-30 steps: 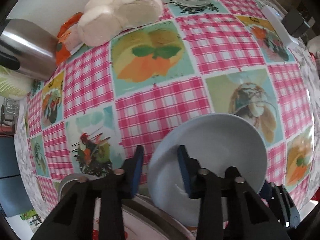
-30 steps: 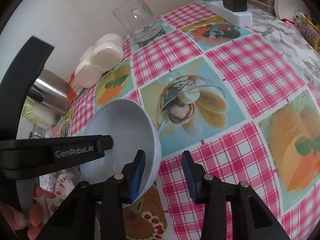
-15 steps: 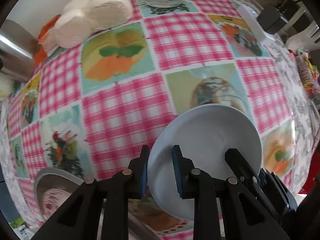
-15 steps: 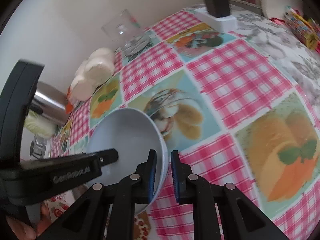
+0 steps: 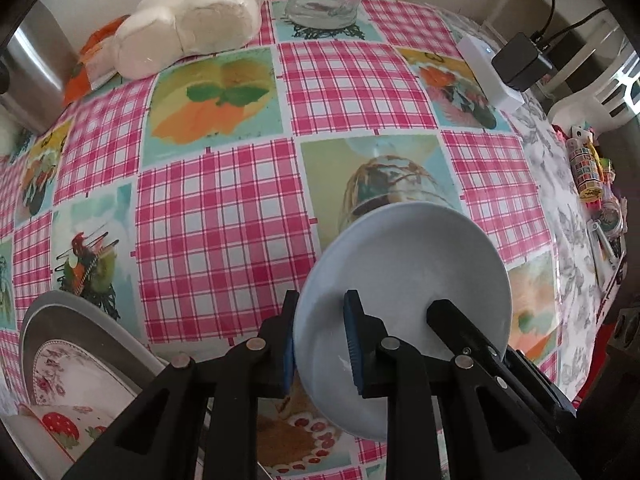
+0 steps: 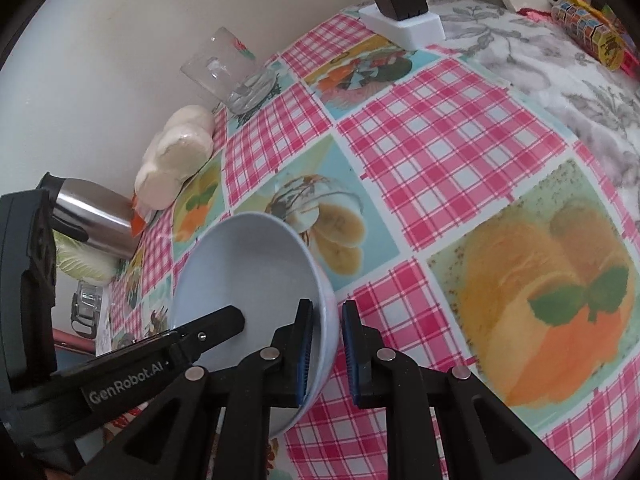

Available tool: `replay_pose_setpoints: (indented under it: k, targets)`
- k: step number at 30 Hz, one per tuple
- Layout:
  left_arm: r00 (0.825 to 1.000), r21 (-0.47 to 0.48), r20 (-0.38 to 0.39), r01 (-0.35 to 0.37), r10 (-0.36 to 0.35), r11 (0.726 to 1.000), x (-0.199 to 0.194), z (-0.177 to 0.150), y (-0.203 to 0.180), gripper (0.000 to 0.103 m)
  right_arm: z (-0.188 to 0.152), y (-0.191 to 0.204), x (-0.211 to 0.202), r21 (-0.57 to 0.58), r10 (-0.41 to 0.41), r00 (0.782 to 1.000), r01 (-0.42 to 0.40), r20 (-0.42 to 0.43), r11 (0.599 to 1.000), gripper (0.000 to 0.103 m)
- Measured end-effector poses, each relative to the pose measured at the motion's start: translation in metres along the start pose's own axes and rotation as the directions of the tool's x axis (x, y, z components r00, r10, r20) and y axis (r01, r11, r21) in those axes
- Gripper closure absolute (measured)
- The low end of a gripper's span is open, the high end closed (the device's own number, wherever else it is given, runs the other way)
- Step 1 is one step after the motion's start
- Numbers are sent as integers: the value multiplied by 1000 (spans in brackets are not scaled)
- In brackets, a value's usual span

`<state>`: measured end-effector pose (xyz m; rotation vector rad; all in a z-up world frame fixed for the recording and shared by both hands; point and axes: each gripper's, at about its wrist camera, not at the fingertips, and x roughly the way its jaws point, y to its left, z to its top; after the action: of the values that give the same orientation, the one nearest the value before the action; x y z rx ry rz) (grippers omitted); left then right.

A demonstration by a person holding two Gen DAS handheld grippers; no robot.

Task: Organize plates and bowls
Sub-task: 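Carry the blue bowl over the tray and lower it into the square bowl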

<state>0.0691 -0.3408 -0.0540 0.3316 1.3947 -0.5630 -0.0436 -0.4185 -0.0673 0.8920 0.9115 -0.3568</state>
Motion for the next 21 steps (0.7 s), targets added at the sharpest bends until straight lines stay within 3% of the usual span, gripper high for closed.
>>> replay_pose_setpoints:
  k: [11,21]
  targets:
    - [995,0,88,54,-54,999,-54,-3,6,83,4,18,-35,-44,-12,998,15,65,999,89]
    - [973,-87,219,97,-76,991,-124,-24,76,83,-15,90,-68,-168,40,995,-24,95,986,89]
